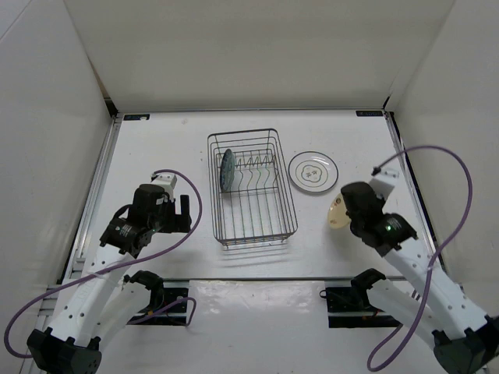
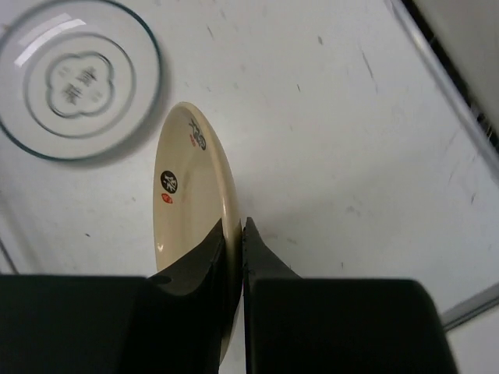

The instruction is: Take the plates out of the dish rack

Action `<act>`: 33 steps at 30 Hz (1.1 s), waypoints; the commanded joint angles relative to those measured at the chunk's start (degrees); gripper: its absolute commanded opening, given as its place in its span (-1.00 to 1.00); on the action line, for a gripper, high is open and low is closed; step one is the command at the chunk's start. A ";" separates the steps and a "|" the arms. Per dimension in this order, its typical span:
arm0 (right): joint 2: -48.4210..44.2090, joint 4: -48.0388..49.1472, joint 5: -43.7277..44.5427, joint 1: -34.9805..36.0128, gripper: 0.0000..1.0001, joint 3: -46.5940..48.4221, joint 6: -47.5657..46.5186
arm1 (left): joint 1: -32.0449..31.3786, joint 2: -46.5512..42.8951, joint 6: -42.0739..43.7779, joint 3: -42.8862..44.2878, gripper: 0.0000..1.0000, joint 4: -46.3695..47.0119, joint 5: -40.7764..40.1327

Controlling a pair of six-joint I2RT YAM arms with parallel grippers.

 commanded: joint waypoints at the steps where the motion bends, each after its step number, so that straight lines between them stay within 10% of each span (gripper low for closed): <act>1: -9.90 -2.04 0.09 -1.51 -1.00 -8.60 13.48 | -0.10 -0.27 -0.15 0.34 0.98 0.31 1.33; 17: -14.53 -3.11 -14.67 -3.71 -0.97 -31.39 35.40 | -0.01 0.52 -0.06 0.43 0.98 0.22 0.53; 27: -12.42 -3.89 -13.46 -4.68 0.23 -29.30 30.42 | -0.18 1.31 -0.06 0.52 0.98 0.04 0.45; 33: -8.56 -3.63 -9.68 -5.29 0.59 -20.95 18.38 | -0.10 1.22 -0.06 0.61 0.98 -0.04 0.45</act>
